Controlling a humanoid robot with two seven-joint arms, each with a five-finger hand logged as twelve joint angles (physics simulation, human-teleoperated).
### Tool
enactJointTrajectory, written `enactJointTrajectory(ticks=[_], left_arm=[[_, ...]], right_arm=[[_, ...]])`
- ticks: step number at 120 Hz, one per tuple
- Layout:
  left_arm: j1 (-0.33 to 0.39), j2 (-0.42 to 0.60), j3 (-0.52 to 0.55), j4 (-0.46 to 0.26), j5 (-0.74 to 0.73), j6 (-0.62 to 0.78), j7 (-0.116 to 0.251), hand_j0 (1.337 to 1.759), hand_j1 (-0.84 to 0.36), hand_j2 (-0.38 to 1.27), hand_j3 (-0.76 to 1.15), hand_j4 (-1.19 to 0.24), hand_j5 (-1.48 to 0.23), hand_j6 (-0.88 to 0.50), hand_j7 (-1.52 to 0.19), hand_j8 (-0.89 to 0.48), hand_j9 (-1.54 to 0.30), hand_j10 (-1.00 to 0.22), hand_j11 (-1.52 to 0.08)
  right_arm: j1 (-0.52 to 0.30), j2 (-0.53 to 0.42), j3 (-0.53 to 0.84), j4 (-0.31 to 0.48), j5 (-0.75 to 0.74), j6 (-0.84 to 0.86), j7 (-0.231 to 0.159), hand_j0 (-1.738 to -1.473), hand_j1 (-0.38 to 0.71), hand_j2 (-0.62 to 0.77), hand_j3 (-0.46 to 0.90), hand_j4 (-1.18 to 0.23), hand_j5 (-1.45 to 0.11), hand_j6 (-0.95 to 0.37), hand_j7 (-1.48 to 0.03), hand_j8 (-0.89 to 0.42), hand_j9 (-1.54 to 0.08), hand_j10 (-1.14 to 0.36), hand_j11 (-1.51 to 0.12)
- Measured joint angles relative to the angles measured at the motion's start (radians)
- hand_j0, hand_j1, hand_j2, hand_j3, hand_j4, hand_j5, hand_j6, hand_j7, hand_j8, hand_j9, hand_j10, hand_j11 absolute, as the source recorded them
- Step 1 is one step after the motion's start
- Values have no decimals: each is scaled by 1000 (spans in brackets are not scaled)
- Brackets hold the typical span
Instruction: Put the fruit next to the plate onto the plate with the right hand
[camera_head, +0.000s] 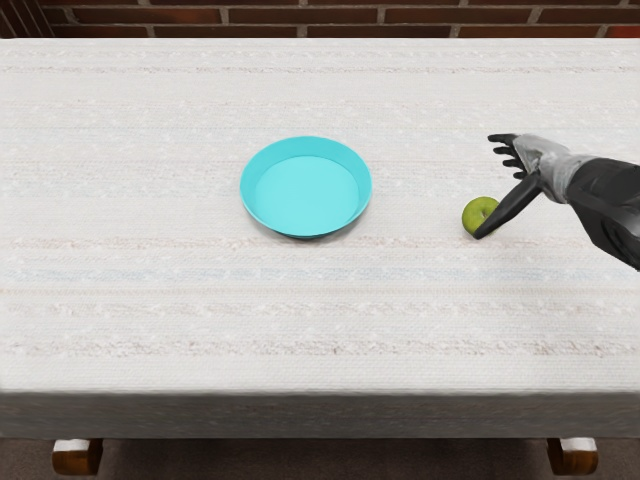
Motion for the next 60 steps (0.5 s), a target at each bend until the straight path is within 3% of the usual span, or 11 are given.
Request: enactJointTrajectory(ticks=[12,29,42,60], left_arm=[[0,0,0,0,0,0,0,1658,57,49,0,-244,-316,-244,-316,-244,-316,-244,-316],[0,0,0,0,0,0,0,1658,58,49,0,-244,-316,-244,-316,-244,-316,-243,-316],[0,0,0,0,0,0,0,1658,58,49,0,-244,-316,-244,-316,-244,-316,-243,-316],[0,0,0,0,0,0,0,1658,57,49,0,-244,-316,-244,-316,-244,-316,-244,-316]], right_arm=[[67,62,-119,3,-12,-112,-7,-1658,-296,-8,0,-48,-59,-49,-59,-48,-59,-48,-59],[99,108,-232,4,-18,-164,-10,-1658,-296,-8,0,-47,-59,-48,-59,-48,-59,-47,-59],[106,128,-277,5,-19,-175,-11,-1658,-296,-8,0,-47,-60,-48,-59,-48,-59,-41,-59],[111,148,-295,4,-23,-178,-11,-1658,-293,-8,0,-50,-61,-50,-62,-52,-61,94,-62]])
